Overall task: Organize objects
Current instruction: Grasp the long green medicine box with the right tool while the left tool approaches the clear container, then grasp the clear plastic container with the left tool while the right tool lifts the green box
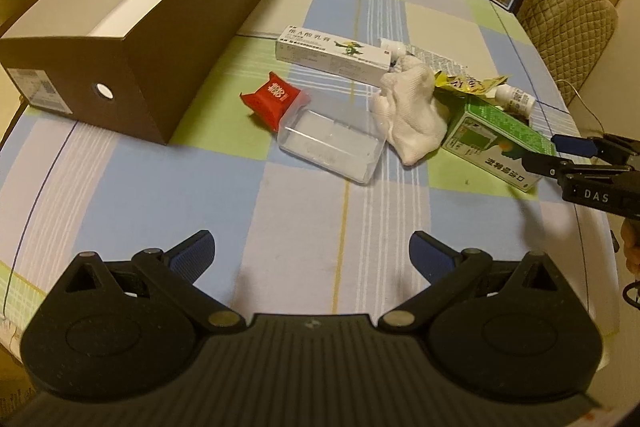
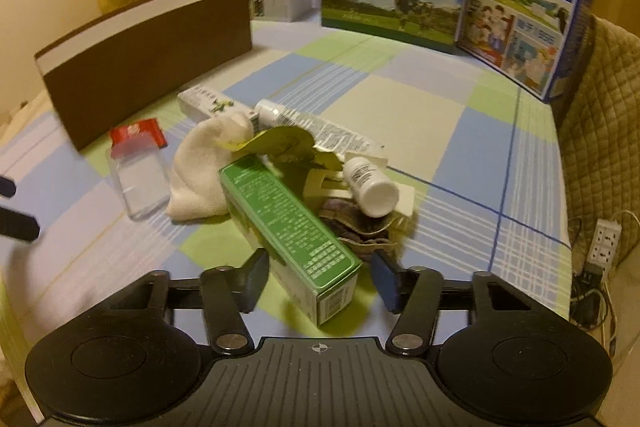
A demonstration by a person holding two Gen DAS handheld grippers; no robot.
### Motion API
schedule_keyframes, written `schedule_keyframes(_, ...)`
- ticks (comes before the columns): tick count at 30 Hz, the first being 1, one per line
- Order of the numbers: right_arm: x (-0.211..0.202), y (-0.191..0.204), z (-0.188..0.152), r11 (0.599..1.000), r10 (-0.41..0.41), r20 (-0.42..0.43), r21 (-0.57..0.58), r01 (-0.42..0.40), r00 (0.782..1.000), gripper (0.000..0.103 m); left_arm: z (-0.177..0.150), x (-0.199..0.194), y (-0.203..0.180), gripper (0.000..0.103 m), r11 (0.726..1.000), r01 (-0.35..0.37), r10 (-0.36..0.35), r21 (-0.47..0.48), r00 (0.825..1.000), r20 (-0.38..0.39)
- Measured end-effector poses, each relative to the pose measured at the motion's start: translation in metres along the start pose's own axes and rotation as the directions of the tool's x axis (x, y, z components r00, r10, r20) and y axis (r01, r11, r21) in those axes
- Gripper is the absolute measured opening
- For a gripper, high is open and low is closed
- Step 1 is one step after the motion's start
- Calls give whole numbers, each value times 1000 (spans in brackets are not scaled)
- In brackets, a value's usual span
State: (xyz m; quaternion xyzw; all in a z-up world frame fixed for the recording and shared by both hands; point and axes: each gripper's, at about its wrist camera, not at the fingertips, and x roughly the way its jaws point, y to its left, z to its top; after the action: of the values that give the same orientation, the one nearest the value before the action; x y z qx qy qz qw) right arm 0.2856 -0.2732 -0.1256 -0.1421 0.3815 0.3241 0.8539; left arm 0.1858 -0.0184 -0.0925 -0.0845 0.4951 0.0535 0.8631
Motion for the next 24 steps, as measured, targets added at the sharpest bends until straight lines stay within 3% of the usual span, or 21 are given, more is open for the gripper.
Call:
schedule_keyframes(1, 1, 1, -1, 1000, -2, -3, -11, 2, 1000, 41, 0, 1, 0, 102, 1000, -2, 2, -3, 1000, -3)
schedule_keyframes(8, -14, 12, -17, 1000, 14, -21, -20, -15, 1000, 29, -1, 7, -2, 102, 1000, -7, 7, -16, 1000, -18)
schedule_keyframes(14, -43, 33, -38, 997, 60, -73, 46, -56, 996, 28, -4, 13, -6, 102, 1000, -3, 3, -22, 999, -37)
schedule_keyframes(16, -49, 36, -41, 996, 64, -85, 63, -59, 994, 30, -7, 14, -8, 102, 1000, -3, 3, -22, 999, -42)
schedule_keyframes(20, -54, 32, -33, 992, 43, -75, 118, -34, 996, 47, -9, 14, -11, 102, 1000, -7, 6, -19, 999, -40)
schedule_keyframes(24, -51, 32, -20, 992, 25, -48, 122, -19, 999, 51, -10, 10, -14, 102, 1000, -11, 11, -13, 1000, -29)
